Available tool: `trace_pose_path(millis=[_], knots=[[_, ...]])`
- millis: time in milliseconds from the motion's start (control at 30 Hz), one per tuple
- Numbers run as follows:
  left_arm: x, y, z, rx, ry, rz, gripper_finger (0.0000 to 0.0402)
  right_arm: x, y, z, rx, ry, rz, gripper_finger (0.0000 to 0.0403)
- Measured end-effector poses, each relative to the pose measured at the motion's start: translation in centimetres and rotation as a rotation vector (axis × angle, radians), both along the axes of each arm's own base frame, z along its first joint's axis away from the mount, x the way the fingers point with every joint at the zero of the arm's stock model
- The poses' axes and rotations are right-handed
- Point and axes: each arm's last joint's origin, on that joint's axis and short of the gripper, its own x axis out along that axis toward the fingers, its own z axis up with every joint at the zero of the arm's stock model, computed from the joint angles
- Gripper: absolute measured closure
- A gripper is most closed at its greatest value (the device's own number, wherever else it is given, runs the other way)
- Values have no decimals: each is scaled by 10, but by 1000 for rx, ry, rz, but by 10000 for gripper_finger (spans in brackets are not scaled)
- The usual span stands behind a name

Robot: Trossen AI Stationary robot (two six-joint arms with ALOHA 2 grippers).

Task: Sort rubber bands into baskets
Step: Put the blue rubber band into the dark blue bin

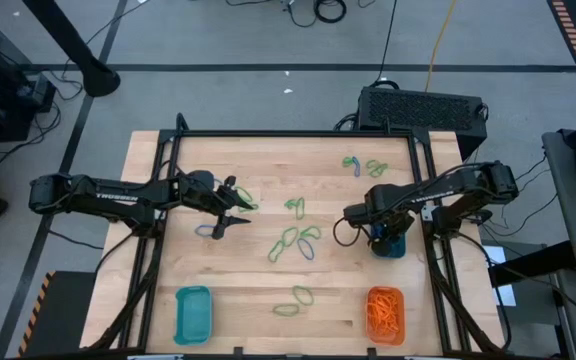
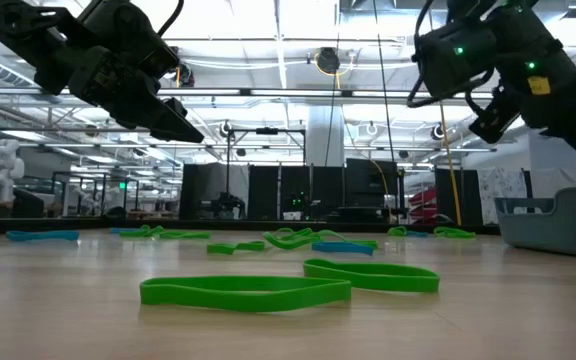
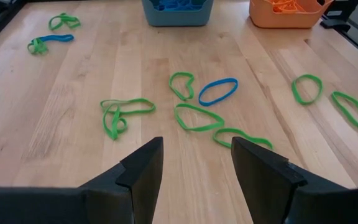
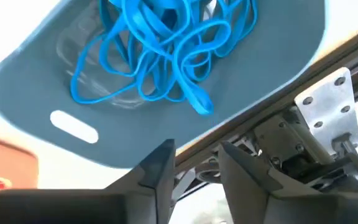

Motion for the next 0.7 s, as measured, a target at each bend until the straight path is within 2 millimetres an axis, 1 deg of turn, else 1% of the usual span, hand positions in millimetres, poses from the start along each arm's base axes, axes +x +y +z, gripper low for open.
trace_pose_path(millis=[200, 300, 400, 500, 600, 700], knots=[[0, 0, 0, -2, 1, -3, 203, 9, 0, 13, 5, -56, 0, 264], [0, 0, -1, -3, 8, -3, 203, 20, 1, 21, 9, -148, 0, 259], [0, 0, -1, -3, 8, -3, 203, 37, 3, 29, 14, -300, -2, 260], [0, 0, -1, -3, 8, -4, 203, 59, 7, 32, 10, -525, 13, 263], [0, 0, -1, -3, 7, -3, 203, 82, 15, 35, -28, -775, 119, 267], [-1, 0, -1, -4, 12, -3, 203, 102, 27, 33, -68, -943, 250, 269]])
